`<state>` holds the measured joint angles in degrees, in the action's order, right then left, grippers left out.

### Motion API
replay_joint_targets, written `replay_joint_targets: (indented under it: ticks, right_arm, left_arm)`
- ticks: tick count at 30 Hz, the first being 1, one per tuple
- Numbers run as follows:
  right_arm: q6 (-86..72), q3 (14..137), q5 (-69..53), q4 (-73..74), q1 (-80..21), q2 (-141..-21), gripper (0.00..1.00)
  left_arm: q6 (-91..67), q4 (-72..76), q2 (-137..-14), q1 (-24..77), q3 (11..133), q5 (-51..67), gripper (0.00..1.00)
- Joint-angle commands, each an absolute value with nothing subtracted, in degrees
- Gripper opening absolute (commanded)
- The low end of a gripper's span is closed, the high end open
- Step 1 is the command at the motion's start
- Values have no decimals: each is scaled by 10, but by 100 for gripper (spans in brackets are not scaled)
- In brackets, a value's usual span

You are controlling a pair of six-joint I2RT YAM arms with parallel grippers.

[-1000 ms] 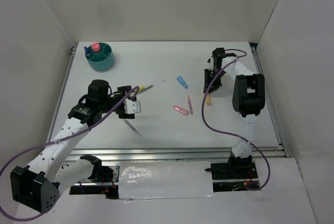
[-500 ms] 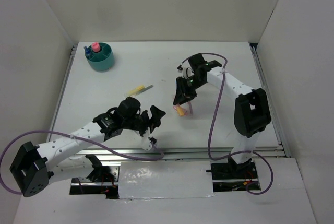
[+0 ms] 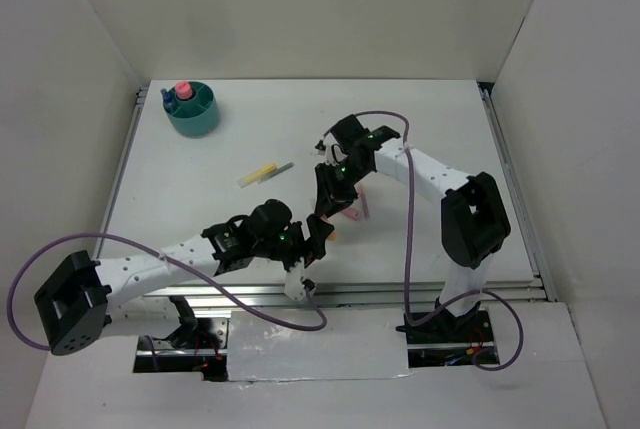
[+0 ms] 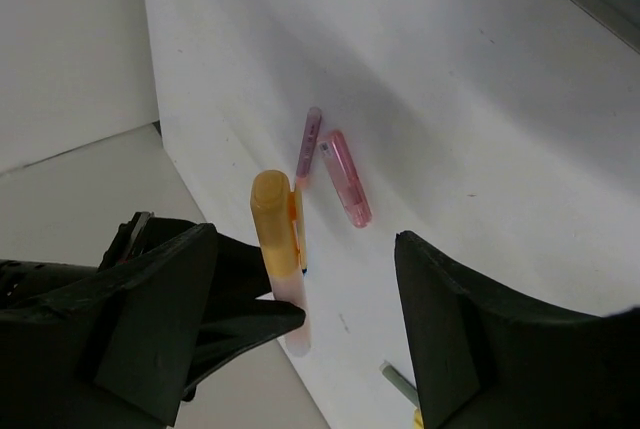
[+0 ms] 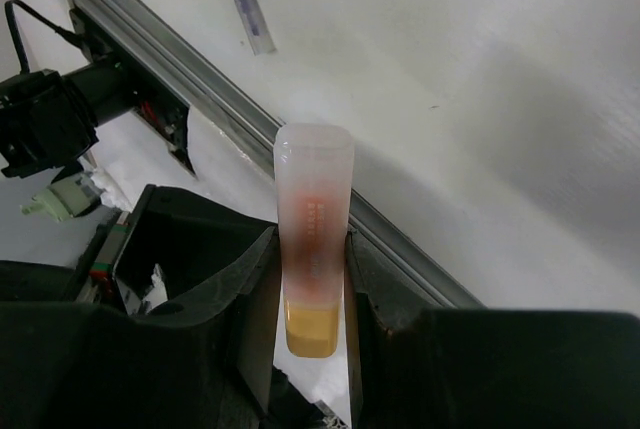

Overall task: Sort the stationery into containers
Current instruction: Pick up the stationery from the center of the board, then place the stationery in the storage box.

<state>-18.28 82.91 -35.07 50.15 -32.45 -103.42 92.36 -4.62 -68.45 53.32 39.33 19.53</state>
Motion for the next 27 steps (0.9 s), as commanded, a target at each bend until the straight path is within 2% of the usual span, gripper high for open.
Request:
replay_joint_targets:
  ticks: [1, 5, 8, 11, 15, 17, 18, 20, 21, 22, 23, 24, 26, 27]
  right_arm:
    - [-207, 852, -329, 490, -343, -1034, 0]
    - [-210, 856, -336, 492, -355, -1041, 0]
    - [-211, 852, -337, 490, -358, -1042, 0]
    - [-204, 860, -348, 493, -359, -1044, 0]
    - [-198, 853, -343, 490, -366, -1035, 2]
    - [-187, 842, -346, 486, -369, -1027, 13]
    - [-179, 845, -346, 487, -368, -1027, 23]
    - [-155, 860, -347, 504, -366, -1031, 30]
    - [-152, 879, -347, 511, -358, -1033, 37]
    - [-136, 890, -346, 522, -352, -1035, 48]
    - [-127, 903, -349, 529, -343, -1037, 60]
    - [-120, 924, -350, 540, -318, -1041, 77]
    - [-94, 944, -356, 548, -280, -1045, 85]
    - [-88, 960, -364, 555, -259, -1048, 86]
  left_arm:
    - [907, -18, -699, 543, 407, 188, 83]
    - [903, -28, -713, 545, 421, 180, 72]
    - [894, -34, -716, 545, 430, 189, 54]
    - [882, -35, -719, 548, 436, 187, 46]
    - [849, -24, -721, 550, 441, 178, 24]
    - [835, -27, -715, 552, 446, 180, 10]
    - [831, -34, -712, 551, 446, 180, 7]
    - [803, -40, -697, 555, 446, 181, 0]
    - [791, -47, -693, 554, 453, 187, 0]
    - [775, -64, -686, 555, 457, 191, 0]
    - [735, -73, -670, 555, 462, 195, 0]
    - [705, -80, -661, 554, 469, 205, 0]
    - [605, -83, -630, 541, 477, 216, 0]
    - [553, -76, -621, 531, 487, 224, 0]
